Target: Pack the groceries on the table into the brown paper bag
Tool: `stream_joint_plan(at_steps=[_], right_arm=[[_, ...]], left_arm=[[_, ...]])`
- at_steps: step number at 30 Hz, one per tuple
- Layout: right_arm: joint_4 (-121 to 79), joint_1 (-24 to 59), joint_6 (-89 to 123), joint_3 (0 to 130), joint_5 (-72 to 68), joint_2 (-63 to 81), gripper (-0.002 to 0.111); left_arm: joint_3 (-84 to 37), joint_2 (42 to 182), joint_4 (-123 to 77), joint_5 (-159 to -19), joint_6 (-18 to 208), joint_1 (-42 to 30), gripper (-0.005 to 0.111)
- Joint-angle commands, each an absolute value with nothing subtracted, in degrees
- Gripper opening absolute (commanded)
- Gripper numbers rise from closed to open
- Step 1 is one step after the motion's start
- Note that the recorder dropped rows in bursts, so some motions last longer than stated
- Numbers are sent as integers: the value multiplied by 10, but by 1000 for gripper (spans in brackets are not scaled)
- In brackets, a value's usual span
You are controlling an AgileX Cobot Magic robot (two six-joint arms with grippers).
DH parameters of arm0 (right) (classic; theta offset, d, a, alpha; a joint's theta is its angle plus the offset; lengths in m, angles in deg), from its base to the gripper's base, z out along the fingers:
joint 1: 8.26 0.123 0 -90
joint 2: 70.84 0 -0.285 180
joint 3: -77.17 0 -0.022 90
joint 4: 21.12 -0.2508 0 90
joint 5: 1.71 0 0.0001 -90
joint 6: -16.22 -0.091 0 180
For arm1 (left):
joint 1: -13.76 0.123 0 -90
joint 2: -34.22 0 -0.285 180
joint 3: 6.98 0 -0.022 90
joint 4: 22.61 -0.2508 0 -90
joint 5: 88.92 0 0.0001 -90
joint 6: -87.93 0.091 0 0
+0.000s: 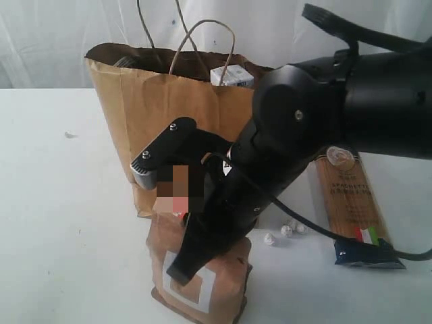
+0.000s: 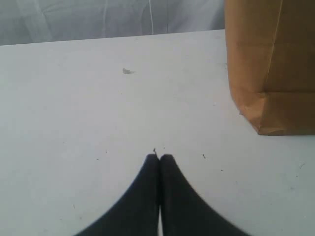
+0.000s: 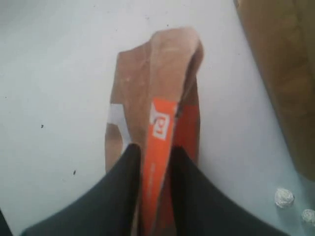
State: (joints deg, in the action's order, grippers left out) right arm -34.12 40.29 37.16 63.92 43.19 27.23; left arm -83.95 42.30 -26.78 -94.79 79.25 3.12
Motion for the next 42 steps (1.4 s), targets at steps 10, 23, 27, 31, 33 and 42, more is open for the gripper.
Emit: stream_joint_plan(at_steps=[10, 23, 27, 31, 33, 42], right_arm=[[-344, 403, 368, 642, 428, 260, 65], [-342, 403, 355, 642, 419, 200, 65], [-339, 403, 344, 642, 419, 173, 65], [-303, 403, 297, 637, 426, 133, 65], [-269, 403, 266, 637, 440, 109, 65], [-191, 403, 181, 608, 500, 0, 59]], left_arm=[[-842, 420, -266, -945, 794, 33, 0], [-842, 420, -266, -945, 794, 33, 0], [-842, 420, -266, -945, 794, 33, 0], [-842, 420, -266, -945, 794, 33, 0], [-842, 420, -266, -945, 794, 33, 0], [-842, 420, -266, -945, 794, 33, 0]])
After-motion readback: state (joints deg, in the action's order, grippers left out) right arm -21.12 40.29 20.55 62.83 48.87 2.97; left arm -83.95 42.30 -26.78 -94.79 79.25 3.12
